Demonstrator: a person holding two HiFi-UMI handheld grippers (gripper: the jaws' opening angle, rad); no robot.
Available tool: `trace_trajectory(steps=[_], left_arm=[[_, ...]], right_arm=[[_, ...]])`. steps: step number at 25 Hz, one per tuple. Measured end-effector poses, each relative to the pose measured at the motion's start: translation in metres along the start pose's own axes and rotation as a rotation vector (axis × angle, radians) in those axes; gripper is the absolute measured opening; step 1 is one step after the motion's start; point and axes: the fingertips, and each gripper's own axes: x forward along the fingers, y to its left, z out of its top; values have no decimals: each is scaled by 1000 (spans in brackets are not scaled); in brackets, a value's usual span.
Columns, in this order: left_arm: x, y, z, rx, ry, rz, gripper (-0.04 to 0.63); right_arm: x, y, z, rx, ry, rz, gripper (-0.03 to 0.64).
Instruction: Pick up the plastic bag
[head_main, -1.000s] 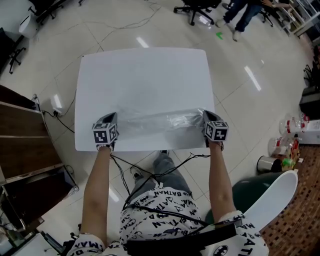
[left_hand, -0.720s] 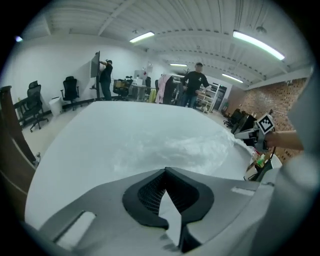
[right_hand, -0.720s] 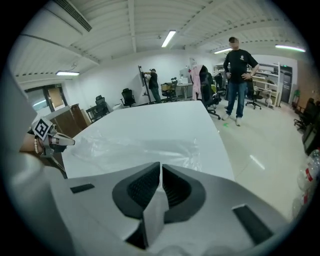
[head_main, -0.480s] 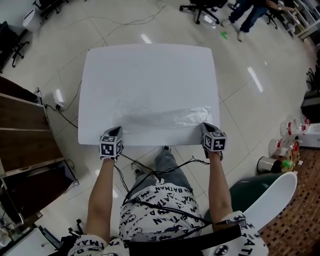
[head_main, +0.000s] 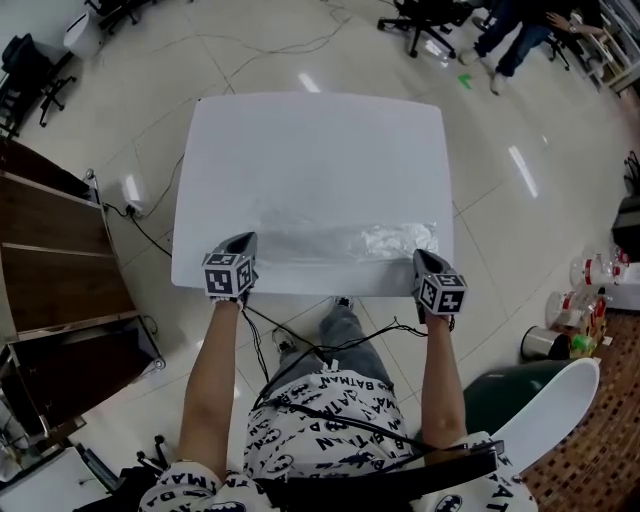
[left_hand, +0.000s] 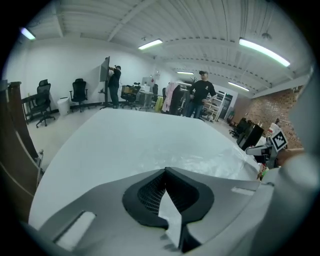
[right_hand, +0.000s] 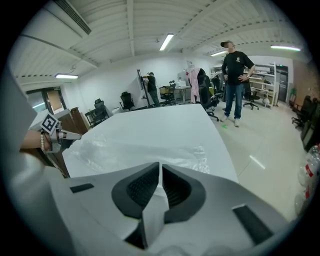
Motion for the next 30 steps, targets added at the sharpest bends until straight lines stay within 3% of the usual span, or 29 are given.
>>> trace_trajectory(steps=[5,7,14,15,20,22,26,30], left_arm=[[36,36,-8,9,132,54,5],[38,43,-9,9,143,63,5],[-3,37,20,-31,-24,76,5],[-15,36,20,-47,-49,70,5],[-73,14,9,-122,-143,19,5],[-94,-1,3,-115,-168,-1,5],[-128,-35,-17,3,-169,-13,5],[-149,-63,-30,-18,-182,-71,5]], right_arm=[[13,-10,5,4,5,-19,32],[6,-11,13,26,-27,-12,32],[-26,12,31,171,-140,49,31],[-28,23,32,175,-147,57,2],[-36,86,32,163,-160,53,1],[-45,106,30,171,-164,33,1],[-74,156,39,95,-205,52,1],[-101,207,65,-45,-275,98,1]])
